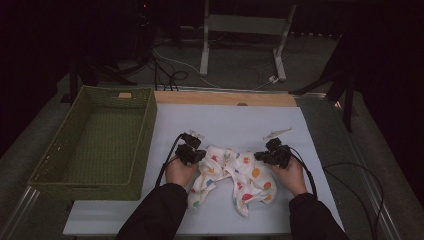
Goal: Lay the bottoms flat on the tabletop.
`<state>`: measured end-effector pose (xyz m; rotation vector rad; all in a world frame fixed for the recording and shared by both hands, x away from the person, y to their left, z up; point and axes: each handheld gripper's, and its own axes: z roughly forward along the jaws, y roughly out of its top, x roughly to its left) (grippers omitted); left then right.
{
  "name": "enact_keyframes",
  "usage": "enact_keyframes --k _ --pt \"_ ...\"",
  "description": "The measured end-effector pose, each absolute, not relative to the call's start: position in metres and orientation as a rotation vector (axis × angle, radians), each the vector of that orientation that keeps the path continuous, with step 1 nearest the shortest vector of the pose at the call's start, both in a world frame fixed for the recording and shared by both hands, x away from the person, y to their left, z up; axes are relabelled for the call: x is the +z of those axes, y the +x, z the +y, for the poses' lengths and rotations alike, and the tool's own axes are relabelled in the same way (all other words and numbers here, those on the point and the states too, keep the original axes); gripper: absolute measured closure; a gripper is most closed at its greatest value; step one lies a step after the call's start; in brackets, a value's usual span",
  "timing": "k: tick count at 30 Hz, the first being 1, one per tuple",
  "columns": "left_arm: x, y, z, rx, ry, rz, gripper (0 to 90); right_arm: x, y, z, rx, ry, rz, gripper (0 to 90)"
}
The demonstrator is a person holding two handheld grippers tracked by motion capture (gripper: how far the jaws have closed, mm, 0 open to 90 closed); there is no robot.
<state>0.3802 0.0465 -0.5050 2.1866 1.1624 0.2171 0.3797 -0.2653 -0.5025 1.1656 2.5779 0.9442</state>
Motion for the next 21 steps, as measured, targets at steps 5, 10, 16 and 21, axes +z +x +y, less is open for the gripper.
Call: enact_keyframes --k 5,10,16,21 --pt "-0.499 0.394 0.044 0.285 2.171 1.181 90.0 -0.496 0.394 -0.266 0.918 1.182 2.537 88.2" --pt "-0.497 0.406 0.044 0.327 2.152 1.204 90.0 -0.497 0.405 -0.274 0.924 1.248 2.470 88.3" --pt "-0.507 0.409 0.046 0.290 2.190 1.201 81.6 -0.507 0.407 -0.279 0.933 1.290 2.488 79.5" --pt "-0.510 0.397 0.053 0.235 2.170 1.178 76.6 -0.507 0.397 -0.281 0.958 1.281 2.501 71.1"
